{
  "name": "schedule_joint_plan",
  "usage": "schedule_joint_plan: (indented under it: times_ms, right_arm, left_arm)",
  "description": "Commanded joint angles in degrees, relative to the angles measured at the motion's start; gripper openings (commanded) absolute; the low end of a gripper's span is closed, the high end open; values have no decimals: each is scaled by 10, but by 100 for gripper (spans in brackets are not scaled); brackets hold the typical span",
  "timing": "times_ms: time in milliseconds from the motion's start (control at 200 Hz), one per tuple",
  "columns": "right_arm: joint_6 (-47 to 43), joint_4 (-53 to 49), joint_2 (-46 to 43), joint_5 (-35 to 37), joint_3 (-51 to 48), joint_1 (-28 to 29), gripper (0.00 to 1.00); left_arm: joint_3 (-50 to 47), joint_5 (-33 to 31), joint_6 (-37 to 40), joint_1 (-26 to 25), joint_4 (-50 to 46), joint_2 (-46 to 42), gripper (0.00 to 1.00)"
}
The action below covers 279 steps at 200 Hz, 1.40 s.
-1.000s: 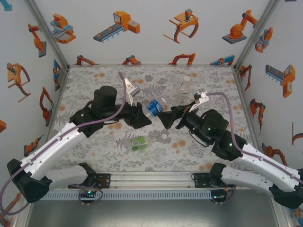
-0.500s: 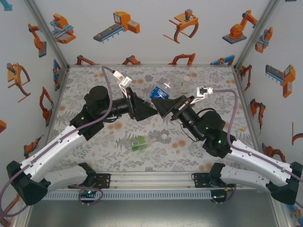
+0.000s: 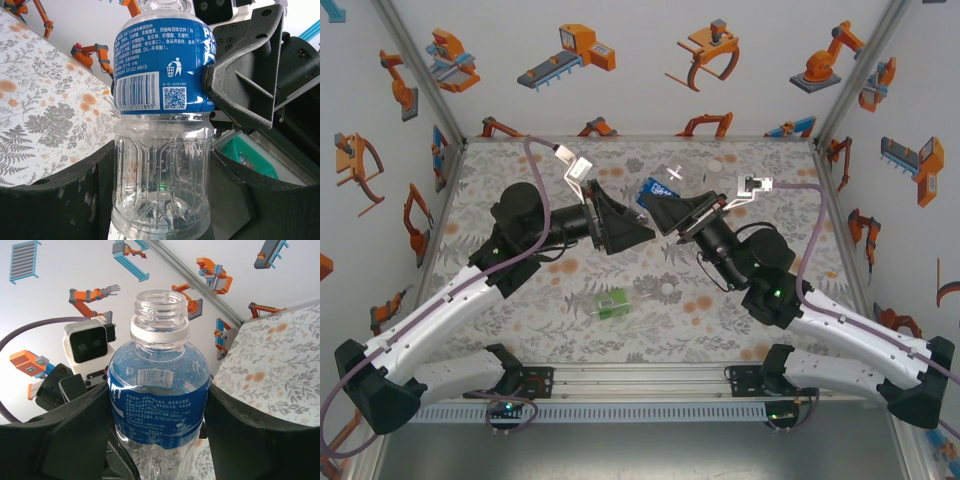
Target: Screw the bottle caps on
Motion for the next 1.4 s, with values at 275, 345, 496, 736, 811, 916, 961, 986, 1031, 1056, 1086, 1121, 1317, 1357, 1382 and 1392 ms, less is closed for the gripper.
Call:
schedule_joint_plan:
  times_ms: [275,345,496,736,811,916,961,986,1031,1056,1086,1121,1317,1357,1382,1392]
  right_arm:
    - [-5,7,2,-27,43,-6,34]
    - [-6,-7,3,-27,47,-6,32]
    - [-7,-24,5,-35,54,-6,31]
    - [-12,-81,11,-53,73,-8,28]
    - [-11,-81,12,-56,72,-9,28]
    - [-14,-84,15,-61,74,-10,27]
    - [-13,-84,16,-66,76,-10,27]
    - [-15,-84,17,-68,77,-10,26]
    - [-19,-87,20,-74,79,-10,26]
    - [-20,-89,22,-75,81,-10,26]
    - [-19,-94,24,-77,82,-11,26]
    - [-18,-96,26,-79,85,-11,25]
    - [-20,-96,29,-87,87,-11,25]
    - [-22,-97,29,-87,88,-11,25]
    - [-23,-99,28,-87,89,-11,25]
    - [-23,-100,28,-87,89,-12,25]
  left_arm:
    - [35,36,26,-8,-66,14,66]
    - [55,36,49,-8,-107,20,70]
    - [91,32,81,-9,-168,37,73]
    - [119,33,108,-9,-205,42,73]
    - [125,34,112,-9,-214,45,72]
    - [129,31,117,-8,-225,46,72]
    - [131,32,117,-9,-227,46,72]
    - [132,33,119,-9,-230,46,72]
    - [134,33,120,-9,-230,45,72]
    - [133,33,120,-9,-230,45,73]
    - [133,31,119,-9,-229,45,73]
    - [134,32,120,-8,-230,45,73]
    - [134,31,119,-9,-234,45,74]
    - [134,31,119,-8,-236,45,74]
    - [132,30,119,-9,-234,43,74]
    - [131,30,119,-8,-233,43,74]
